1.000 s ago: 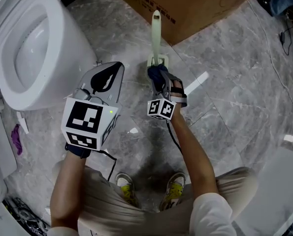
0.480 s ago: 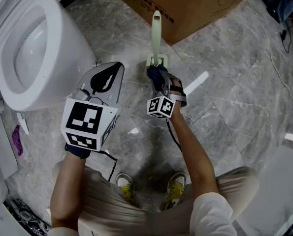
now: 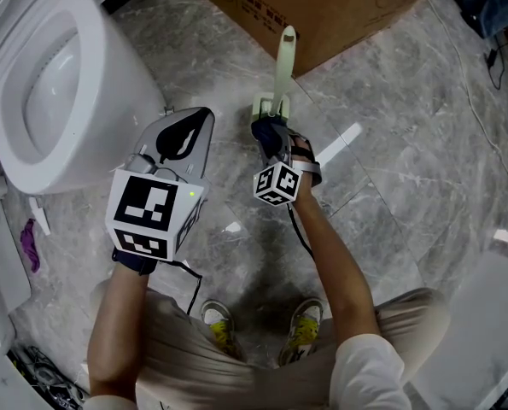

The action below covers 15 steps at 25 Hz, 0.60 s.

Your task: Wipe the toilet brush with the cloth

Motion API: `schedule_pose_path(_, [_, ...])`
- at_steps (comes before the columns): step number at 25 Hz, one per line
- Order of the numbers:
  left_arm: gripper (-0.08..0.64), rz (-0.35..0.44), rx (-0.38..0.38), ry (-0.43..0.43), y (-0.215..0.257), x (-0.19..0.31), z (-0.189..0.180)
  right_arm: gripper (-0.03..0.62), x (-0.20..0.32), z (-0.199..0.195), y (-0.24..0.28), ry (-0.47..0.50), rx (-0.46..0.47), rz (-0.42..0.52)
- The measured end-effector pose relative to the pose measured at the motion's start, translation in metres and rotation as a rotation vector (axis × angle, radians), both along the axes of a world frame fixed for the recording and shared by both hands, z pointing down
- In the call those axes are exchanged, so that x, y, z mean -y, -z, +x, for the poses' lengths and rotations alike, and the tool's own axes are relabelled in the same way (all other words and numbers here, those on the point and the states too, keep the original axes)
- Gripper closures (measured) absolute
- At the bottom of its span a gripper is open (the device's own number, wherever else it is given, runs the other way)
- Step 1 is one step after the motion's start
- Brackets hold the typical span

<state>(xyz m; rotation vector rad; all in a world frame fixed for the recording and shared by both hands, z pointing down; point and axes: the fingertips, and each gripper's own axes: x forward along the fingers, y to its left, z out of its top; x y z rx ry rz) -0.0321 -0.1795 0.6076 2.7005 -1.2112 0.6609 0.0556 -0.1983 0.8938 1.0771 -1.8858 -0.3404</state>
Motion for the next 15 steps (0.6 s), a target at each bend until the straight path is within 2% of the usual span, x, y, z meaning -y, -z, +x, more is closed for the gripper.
schedule_pose_path(4, [0.558,-0.001,-0.007,-0.002,0.001,0.001,0.002,0.413,0.0,0.0,0.003,-0.008,0.056,-0.032])
schedule_pose_path(10, [0.558,-0.003,-0.007,-0.015,0.0,0.0,0.006,0.413,0.002,0.001,0.008,-0.06,0.237,-0.087])
schedule_pose_path(15, [0.558,-0.002,-0.002,-0.005,0.0,0.002,0.003,0.411,0.006,0.0,0.014,-0.054,0.288,-0.101])
